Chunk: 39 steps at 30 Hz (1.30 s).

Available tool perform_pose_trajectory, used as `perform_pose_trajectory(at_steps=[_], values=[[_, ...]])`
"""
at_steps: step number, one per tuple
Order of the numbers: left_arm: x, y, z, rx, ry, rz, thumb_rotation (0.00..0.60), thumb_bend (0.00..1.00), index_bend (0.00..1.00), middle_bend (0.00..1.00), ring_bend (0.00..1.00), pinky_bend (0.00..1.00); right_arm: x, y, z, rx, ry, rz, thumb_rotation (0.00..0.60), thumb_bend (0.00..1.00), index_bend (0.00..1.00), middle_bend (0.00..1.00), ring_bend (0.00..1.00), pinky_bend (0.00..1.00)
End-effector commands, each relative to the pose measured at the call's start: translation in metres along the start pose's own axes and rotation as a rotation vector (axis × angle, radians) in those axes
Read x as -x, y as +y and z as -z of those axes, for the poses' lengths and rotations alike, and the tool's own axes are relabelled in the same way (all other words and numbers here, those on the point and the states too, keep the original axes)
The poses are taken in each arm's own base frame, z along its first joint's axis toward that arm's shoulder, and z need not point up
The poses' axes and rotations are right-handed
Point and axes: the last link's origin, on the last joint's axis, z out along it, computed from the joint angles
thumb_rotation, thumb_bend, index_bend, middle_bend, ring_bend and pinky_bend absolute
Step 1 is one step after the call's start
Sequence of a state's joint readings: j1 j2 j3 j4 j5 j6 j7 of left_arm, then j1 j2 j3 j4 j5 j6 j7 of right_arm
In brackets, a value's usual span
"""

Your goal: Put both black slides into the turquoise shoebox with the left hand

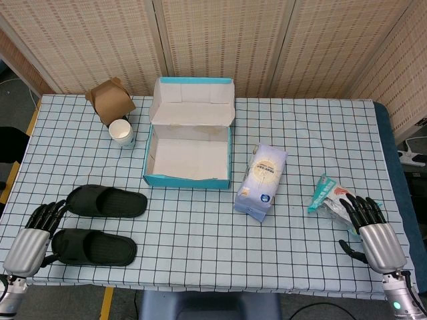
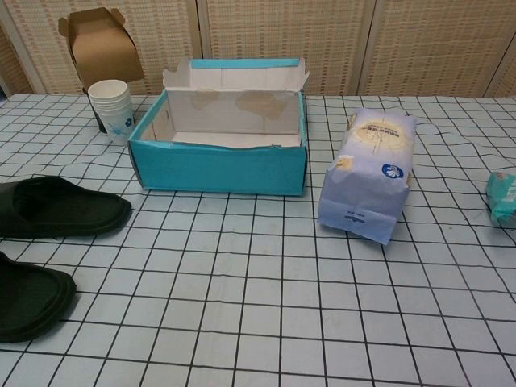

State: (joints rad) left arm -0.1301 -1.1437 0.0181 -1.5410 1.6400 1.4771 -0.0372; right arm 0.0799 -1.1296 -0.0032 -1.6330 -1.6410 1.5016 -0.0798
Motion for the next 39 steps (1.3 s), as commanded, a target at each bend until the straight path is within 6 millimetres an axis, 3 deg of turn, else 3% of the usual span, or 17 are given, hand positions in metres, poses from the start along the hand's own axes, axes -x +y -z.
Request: perform_pose_trajectory(at_steps=[1, 12, 19, 27, 39], values=[[0.000, 0.001, 0.001, 0.011, -0.009, 0.018, 0.600, 0.43, 0.00, 0.00, 0.00, 0.07, -0.003, -0.003, 0.004, -0.014, 0.011, -0.016, 0.600, 0.17, 0.00, 0.00, 0.00, 0.00], [0.010, 0.015, 0.015, 0.132, -0.251, 0.135, 0.600, 0.42, 0.00, 0.00, 0.00, 0.08, -0.011, -0.004, 0.014, -0.057, -0.002, -0.061, 0.600, 0.17, 0.00, 0.00, 0.00, 0.00], [0.029, 0.016, 0.017, 0.103, -0.291, 0.013, 0.600, 0.38, 0.00, 0.00, 0.00, 0.07, -0.014, -0.003, 0.017, -0.064, -0.003, -0.077, 0.600, 0.17, 0.00, 0.00, 0.00, 0.00], [0.050, 0.014, 0.008, 0.074, -0.368, -0.074, 0.600, 0.35, 0.00, 0.00, 0.00, 0.05, -0.015, -0.008, 0.022, -0.109, -0.047, -0.107, 0.600, 0.17, 0.00, 0.00, 0.00, 0.00], [0.063, 0.005, -0.004, 0.015, -0.409, -0.118, 0.600, 0.34, 0.00, 0.00, 0.00, 0.05, -0.013, -0.010, 0.024, -0.123, -0.077, -0.106, 0.600, 0.17, 0.00, 0.00, 0.00, 0.00]])
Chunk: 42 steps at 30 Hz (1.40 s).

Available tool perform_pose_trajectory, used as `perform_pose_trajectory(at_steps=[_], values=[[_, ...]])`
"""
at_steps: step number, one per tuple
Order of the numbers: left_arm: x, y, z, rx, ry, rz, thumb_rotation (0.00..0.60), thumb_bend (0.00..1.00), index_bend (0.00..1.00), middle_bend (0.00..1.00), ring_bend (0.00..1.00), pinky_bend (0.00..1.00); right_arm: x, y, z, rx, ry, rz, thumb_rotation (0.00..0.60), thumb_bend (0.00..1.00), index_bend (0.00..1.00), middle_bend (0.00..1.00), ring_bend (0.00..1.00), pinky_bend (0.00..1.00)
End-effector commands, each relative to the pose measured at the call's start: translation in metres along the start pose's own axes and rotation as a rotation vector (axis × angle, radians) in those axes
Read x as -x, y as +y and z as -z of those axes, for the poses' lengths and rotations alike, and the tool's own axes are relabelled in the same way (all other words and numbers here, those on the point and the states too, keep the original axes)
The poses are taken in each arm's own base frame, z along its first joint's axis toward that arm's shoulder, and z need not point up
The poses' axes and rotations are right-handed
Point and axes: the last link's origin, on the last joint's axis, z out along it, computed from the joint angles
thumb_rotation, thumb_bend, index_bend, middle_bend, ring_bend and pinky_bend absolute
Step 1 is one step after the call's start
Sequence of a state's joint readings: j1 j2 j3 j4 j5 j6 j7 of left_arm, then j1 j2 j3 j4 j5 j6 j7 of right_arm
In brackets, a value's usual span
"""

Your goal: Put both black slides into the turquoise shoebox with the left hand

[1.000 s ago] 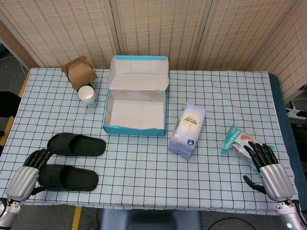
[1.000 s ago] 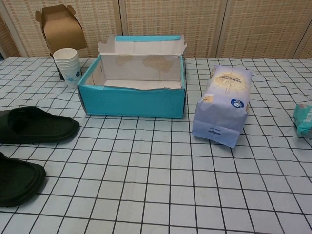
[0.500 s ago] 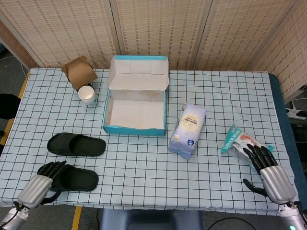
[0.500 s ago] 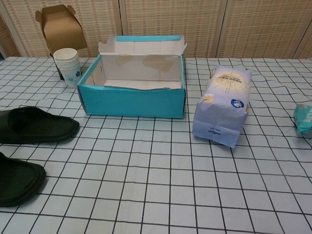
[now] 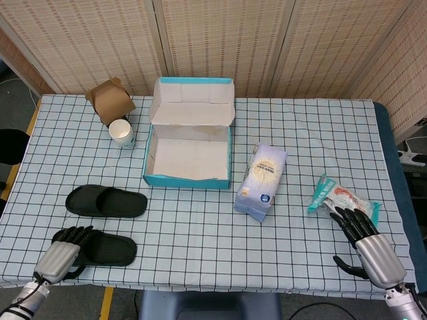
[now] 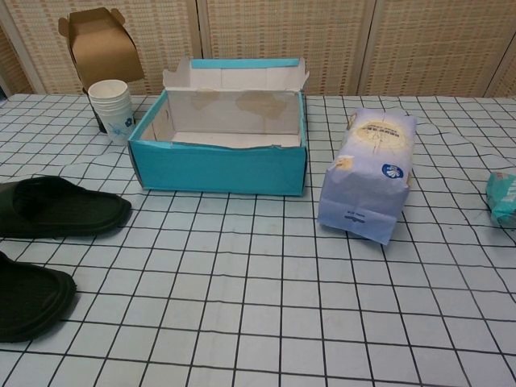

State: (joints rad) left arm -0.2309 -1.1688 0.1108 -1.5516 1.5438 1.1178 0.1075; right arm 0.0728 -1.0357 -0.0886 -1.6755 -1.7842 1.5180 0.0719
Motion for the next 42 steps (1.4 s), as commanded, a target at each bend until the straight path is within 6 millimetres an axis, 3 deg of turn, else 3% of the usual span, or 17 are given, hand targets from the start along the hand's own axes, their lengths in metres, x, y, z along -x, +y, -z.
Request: perform_pose_trajectory(at_steps=[1, 25, 28, 34, 42], values=[[0.001, -0.001, -0.003, -0.011, -0.003, -0.006, 0.600, 0.34, 0.00, 0.00, 0.00, 0.05, 0.000, 0.000, 0.000, -0.001, 0.001, 0.000, 0.600, 0.17, 0.00, 0.00, 0.00, 0.00], [0.021, -0.007, -0.014, -0.049, -0.035, -0.043, 0.600, 0.34, 0.00, 0.01, 0.00, 0.13, 0.001, 0.000, 0.000, 0.005, -0.014, 0.002, 0.600, 0.17, 0.00, 0.00, 0.00, 0.00], [0.024, -0.007, -0.014, -0.043, -0.048, -0.028, 0.600, 0.36, 0.04, 0.12, 0.10, 0.22, 0.002, 0.000, -0.001, 0.004, -0.018, 0.003, 0.600, 0.17, 0.00, 0.00, 0.00, 0.00], [0.026, -0.006, -0.014, -0.031, -0.032, -0.014, 0.600, 0.38, 0.32, 0.39, 0.34, 0.44, 0.002, 0.000, -0.001, 0.005, -0.018, 0.003, 0.600, 0.17, 0.00, 0.00, 0.00, 0.00], [0.021, -0.006, -0.012, -0.006, 0.011, 0.023, 0.600, 0.40, 0.46, 0.52, 0.46, 0.55, 0.002, 0.000, -0.001, 0.004, -0.023, 0.002, 0.600, 0.17, 0.00, 0.00, 0.00, 0.00]])
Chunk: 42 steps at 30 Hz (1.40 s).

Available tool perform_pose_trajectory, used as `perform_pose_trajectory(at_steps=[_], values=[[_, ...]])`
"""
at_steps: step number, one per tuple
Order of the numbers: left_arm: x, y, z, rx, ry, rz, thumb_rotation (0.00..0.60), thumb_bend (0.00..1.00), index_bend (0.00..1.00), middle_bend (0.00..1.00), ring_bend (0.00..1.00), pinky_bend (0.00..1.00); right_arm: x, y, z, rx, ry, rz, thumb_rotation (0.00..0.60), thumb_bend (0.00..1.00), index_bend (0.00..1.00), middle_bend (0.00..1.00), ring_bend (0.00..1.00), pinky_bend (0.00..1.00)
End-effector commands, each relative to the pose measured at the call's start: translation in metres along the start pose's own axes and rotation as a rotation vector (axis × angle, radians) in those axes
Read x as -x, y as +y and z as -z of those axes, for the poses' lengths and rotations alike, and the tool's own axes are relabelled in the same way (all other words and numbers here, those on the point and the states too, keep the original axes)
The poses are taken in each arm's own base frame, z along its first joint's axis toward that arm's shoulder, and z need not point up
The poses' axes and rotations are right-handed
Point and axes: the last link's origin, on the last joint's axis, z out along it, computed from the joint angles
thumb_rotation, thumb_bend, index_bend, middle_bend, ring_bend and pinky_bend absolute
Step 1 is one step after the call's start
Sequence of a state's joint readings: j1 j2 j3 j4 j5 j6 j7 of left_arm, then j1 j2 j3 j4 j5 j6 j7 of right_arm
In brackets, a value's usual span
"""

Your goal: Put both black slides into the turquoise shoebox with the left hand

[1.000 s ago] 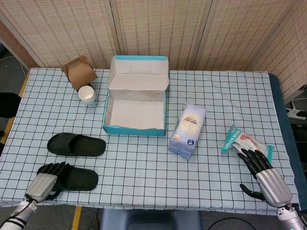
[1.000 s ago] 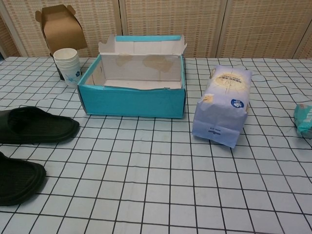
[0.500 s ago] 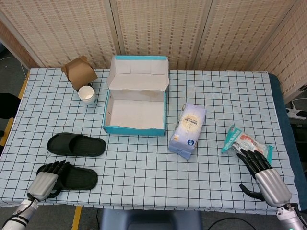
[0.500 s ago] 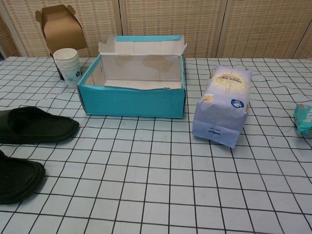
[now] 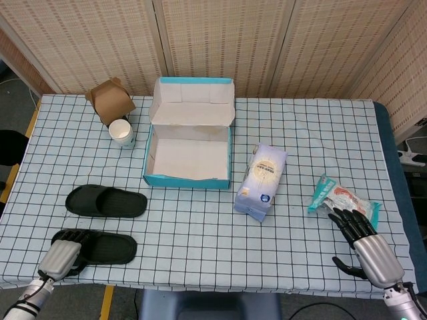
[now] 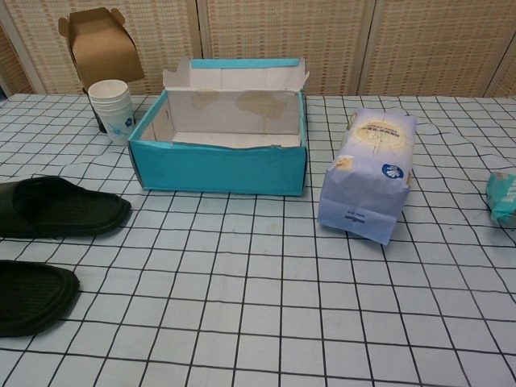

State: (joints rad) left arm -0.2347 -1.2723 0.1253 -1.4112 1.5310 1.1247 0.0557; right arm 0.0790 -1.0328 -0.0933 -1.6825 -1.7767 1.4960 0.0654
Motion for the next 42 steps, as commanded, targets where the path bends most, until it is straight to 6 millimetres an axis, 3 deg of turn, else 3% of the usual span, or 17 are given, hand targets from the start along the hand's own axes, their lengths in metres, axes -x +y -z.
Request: perform_pose_trajectory(at_steps=[1, 13, 24, 31, 42], values=[[-0.004, -0.001, 0.002, 0.008, 0.025, 0.009, 0.600, 0.40, 0.46, 0.53, 0.46, 0.56, 0.000, 0.000, 0.000, 0.001, -0.001, 0.000, 0.600, 0.17, 0.00, 0.00, 0.00, 0.00], [-0.018, -0.003, 0.011, 0.019, 0.099, 0.022, 0.600, 0.41, 0.47, 0.54, 0.48, 0.58, 0.001, -0.001, 0.000, -0.003, -0.005, 0.001, 0.600, 0.17, 0.00, 0.00, 0.00, 0.00], [-0.081, 0.008, 0.032, 0.099, 0.294, 0.090, 0.600, 0.41, 0.47, 0.54, 0.48, 0.58, 0.001, -0.002, 0.000, -0.010, -0.012, 0.000, 0.600, 0.17, 0.00, 0.00, 0.00, 0.00], [-0.127, 0.043, 0.019, 0.251, 0.327, 0.173, 0.600, 0.41, 0.47, 0.54, 0.48, 0.58, 0.003, -0.002, 0.000, -0.016, -0.024, -0.001, 0.600, 0.17, 0.00, 0.00, 0.00, 0.00], [-0.208, 0.135, -0.046, 0.470, 0.257, 0.179, 0.600, 0.41, 0.48, 0.54, 0.48, 0.58, 0.001, 0.001, -0.001, -0.006, -0.025, -0.008, 0.600, 0.17, 0.00, 0.00, 0.00, 0.00]])
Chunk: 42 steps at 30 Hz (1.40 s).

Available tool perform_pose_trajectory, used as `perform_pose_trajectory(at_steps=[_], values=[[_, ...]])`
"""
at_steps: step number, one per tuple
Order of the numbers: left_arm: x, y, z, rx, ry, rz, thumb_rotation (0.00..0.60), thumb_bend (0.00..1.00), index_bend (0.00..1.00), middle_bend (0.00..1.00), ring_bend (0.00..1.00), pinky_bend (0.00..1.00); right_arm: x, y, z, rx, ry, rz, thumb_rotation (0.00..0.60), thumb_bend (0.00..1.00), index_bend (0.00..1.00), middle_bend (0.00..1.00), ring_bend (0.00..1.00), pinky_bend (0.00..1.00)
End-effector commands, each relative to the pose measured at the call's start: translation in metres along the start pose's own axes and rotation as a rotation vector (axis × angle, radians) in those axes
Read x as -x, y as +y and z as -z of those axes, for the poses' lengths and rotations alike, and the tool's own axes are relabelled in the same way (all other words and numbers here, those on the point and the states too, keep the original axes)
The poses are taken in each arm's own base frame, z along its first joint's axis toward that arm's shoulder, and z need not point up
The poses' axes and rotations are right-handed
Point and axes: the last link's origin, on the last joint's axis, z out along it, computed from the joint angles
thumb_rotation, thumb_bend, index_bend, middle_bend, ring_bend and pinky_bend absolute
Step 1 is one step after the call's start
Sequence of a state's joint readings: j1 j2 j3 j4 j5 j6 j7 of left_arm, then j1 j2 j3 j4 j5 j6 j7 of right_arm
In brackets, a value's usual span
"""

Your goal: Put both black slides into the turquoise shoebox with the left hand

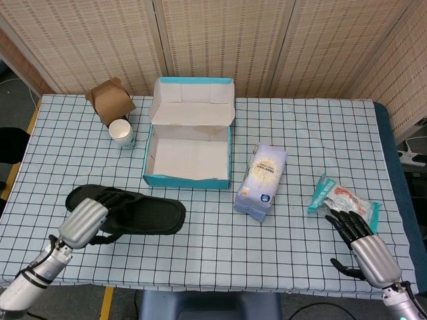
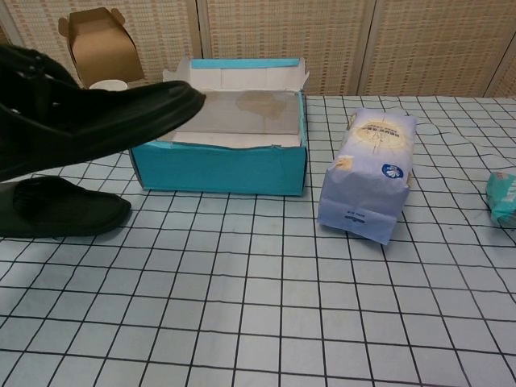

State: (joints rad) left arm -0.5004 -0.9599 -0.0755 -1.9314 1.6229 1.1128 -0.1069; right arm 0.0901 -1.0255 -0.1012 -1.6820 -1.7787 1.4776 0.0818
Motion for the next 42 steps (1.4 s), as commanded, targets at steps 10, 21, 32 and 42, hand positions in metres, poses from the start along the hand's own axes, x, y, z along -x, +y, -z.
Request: perform_pose_trajectory(at_steps=[10, 21, 32, 42], values=[[-0.023, 0.055, -0.137, 0.094, -0.005, 0.019, 0.600, 0.41, 0.48, 0.54, 0.48, 0.58, 0.000, 0.010, -0.008, 0.044, -0.007, -0.003, 0.600, 0.17, 0.00, 0.00, 0.00, 0.00], [0.006, 0.068, -0.232, 0.087, 0.024, 0.092, 0.600, 0.41, 0.47, 0.53, 0.47, 0.57, 0.003, 0.021, -0.015, 0.098, -0.035, 0.003, 0.600, 0.17, 0.00, 0.00, 0.00, 0.00], [0.026, 0.066, -0.290, 0.062, 0.052, 0.128, 0.600, 0.41, 0.47, 0.52, 0.47, 0.56, 0.001, 0.030, -0.012, 0.143, -0.036, 0.016, 0.600, 0.17, 0.00, 0.00, 0.00, 0.00], [0.056, 0.024, -0.310, -0.033, 0.064, 0.115, 0.600, 0.41, 0.47, 0.52, 0.45, 0.55, 0.002, 0.033, -0.011, 0.154, -0.050, 0.017, 0.600, 0.17, 0.00, 0.00, 0.00, 0.00]])
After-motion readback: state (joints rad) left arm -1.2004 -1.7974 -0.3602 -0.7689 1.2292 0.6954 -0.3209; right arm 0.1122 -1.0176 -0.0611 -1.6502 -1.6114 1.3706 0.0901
